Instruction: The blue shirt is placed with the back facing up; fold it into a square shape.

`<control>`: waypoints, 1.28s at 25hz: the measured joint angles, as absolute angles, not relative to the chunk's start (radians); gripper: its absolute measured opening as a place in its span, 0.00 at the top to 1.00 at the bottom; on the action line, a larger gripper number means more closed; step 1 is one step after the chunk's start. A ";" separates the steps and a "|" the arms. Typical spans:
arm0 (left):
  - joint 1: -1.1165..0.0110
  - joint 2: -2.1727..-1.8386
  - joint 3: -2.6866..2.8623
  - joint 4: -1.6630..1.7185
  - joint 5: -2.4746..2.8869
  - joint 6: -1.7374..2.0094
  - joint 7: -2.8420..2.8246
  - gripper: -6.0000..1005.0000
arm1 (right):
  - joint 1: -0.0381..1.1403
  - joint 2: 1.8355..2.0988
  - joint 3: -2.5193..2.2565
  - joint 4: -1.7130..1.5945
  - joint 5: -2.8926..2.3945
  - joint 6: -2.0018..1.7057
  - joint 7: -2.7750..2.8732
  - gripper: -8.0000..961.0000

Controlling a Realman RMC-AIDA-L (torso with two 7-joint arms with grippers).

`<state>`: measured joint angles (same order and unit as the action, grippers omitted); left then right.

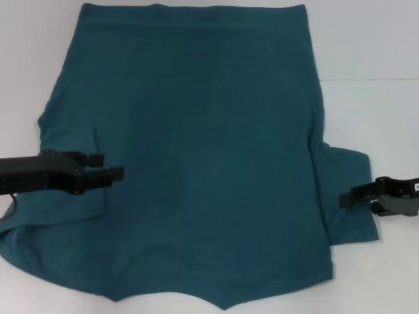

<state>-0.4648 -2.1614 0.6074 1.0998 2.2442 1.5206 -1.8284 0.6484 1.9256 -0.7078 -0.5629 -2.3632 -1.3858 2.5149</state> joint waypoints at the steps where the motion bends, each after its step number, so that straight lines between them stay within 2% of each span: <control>1: -0.465 -2.161 0.607 1.100 2.244 1.520 -1.828 0.42 | 0.647 1.926 -0.709 -0.565 -2.363 -1.385 2.511 0.21; 3: -0.465 -2.161 0.607 1.100 2.244 1.520 -1.828 0.42 | 0.645 1.927 -0.709 -0.565 -2.364 -1.384 2.503 0.22; 5: -0.465 -2.161 0.607 1.100 2.243 1.520 -1.828 0.42 | 0.645 1.927 -0.709 -0.563 -2.364 -1.384 2.498 0.47; 16: -0.465 -2.161 0.607 1.100 2.233 1.510 -1.827 0.42 | 0.643 1.920 -0.709 -0.566 -2.364 -1.384 2.499 0.93; 25: -0.459 -2.161 0.608 1.103 2.231 1.497 -1.827 0.42 | 0.642 1.913 -0.703 -0.579 -2.414 -1.361 2.481 0.96; 32: -0.457 -2.161 0.606 1.102 2.230 1.496 -1.828 0.42 | 0.633 1.871 -0.694 -0.587 -2.438 -1.345 2.491 0.96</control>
